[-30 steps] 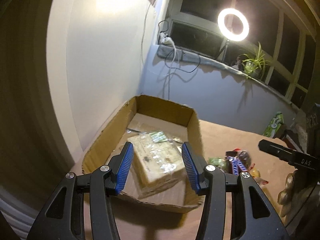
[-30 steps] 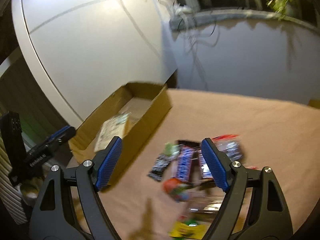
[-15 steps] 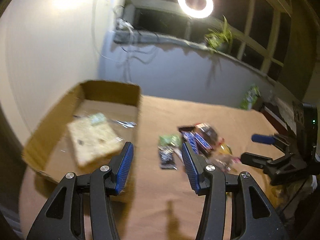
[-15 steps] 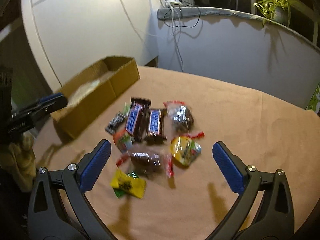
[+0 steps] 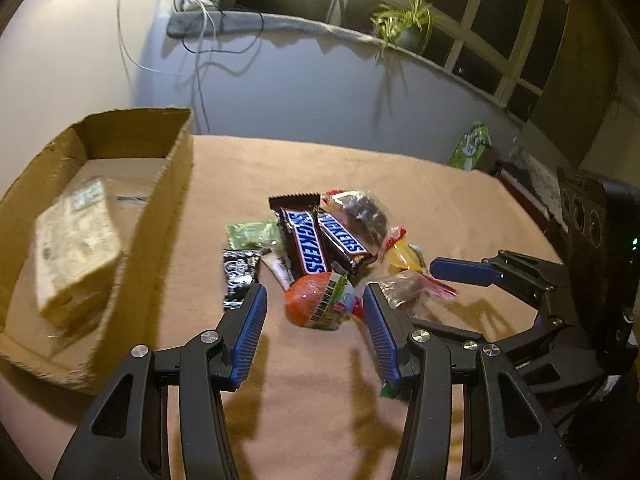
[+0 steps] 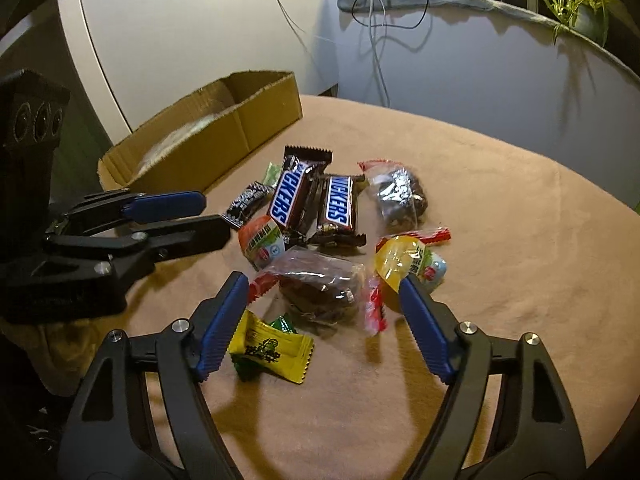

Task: Organize snacks
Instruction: 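Close the left gripper on the red-capped egg candy while the right gripper grasps the chocolate bag, then carry the egg candy with the left gripper and the chocolate bag with the right gripper into the box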

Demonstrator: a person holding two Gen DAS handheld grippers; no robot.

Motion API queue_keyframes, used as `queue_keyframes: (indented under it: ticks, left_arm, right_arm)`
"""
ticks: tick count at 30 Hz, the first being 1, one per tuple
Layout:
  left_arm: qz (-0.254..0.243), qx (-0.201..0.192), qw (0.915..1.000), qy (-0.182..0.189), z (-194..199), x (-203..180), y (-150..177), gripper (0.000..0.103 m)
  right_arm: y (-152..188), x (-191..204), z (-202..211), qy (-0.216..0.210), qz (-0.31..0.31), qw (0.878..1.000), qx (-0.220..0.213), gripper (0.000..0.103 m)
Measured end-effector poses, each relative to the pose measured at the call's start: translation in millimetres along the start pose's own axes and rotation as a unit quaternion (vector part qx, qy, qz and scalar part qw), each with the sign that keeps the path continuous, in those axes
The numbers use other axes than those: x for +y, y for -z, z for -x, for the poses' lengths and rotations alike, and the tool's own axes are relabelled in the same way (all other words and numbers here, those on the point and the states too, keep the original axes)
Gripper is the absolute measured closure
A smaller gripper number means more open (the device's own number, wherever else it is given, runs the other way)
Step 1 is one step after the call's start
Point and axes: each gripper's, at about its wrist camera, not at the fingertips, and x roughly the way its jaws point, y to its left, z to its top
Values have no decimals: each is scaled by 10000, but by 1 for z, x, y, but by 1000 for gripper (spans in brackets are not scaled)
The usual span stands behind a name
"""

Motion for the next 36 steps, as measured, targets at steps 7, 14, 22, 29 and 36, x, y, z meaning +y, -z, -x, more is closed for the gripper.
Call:
queue_keyframes:
  ticks: [7, 14, 22, 29, 36]
  left_arm:
    - [-75, 128, 9998, -153, -15, -6, -3, 54]
    - [-32, 263, 9995, -194, -24, -3, -2, 57]
    - [-82, 383, 9992, -123, -30, -5, 0, 70]
    - [-217, 356, 9991, -117, -27, -8, 2, 80]
    - [-311, 311, 9989, -138, -25, -11, 4, 84]
  right_arm:
    - [0, -8, -15, 6, -131, 9998, 162, 30]
    - [-1, -2, -20, 106, 39, 9998, 178, 32]
    - [0, 2, -20, 156, 162, 9995, 206, 41]
    - [1, 3, -14, 147, 227, 9995, 155, 50]
    - [1, -11, -5, -36, -127, 9999, 68, 55]
